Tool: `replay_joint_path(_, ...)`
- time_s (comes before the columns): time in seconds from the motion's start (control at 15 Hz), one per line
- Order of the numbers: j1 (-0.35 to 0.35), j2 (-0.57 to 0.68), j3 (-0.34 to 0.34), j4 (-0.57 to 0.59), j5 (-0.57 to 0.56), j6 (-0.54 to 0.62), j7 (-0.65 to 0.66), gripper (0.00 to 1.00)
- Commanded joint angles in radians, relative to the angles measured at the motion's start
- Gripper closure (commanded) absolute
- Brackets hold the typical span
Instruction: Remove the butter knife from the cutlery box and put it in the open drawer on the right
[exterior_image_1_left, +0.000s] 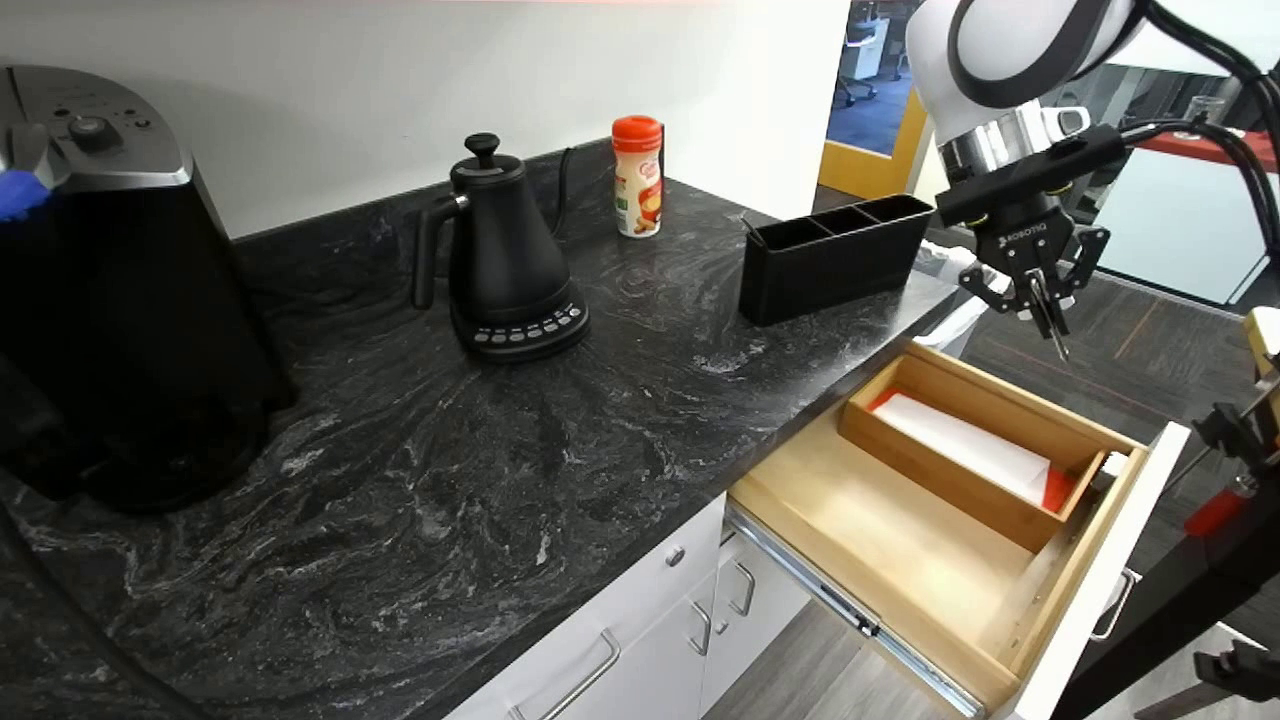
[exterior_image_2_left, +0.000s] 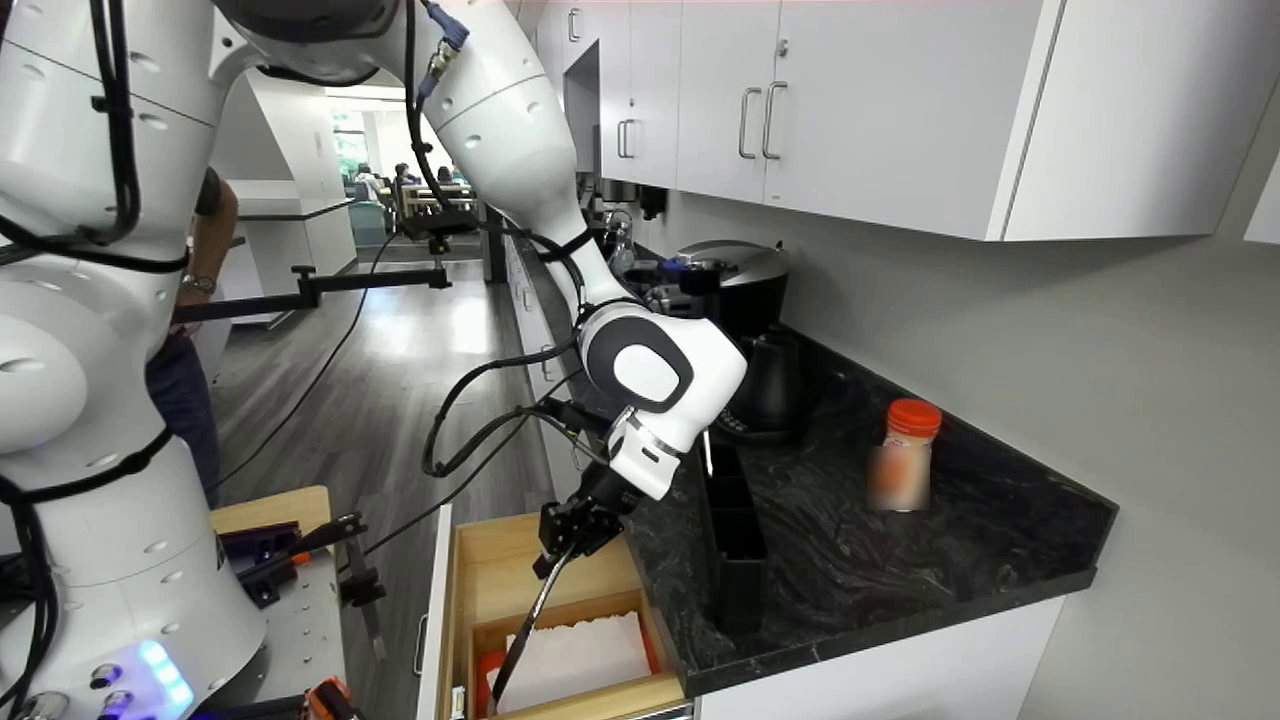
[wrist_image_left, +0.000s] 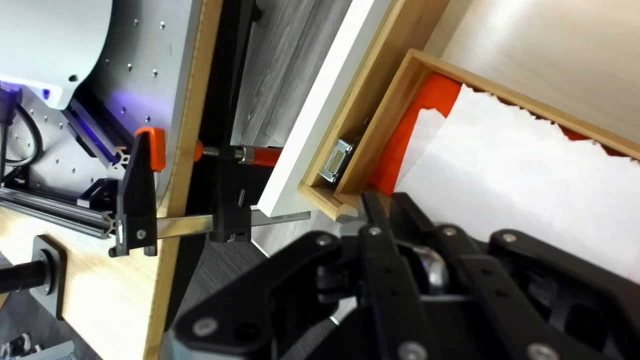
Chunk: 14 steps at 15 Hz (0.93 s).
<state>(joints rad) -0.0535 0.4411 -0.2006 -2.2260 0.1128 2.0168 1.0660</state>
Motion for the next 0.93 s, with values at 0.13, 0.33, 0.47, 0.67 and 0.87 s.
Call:
replay_joint_path(0.13,-0.021,0.082,0.027,0.073,0.135,0.019,0.005,0.97)
replay_joint_path(0.33,-0.015,0.107,0.039,0.092,0.210,0.032,0.021,0.97)
replay_joint_path(0.47,-0.011,0.117,0.042,0.100,0.241,0.033,0.028,0.97)
replay_joint_path(0.67,-0.005,0.121,0.040,0.107,0.256,0.022,0.041,0.97)
replay_joint_path(0.87,-0.002,0.113,0.035,0.104,0.245,0.010,0.053,0.97)
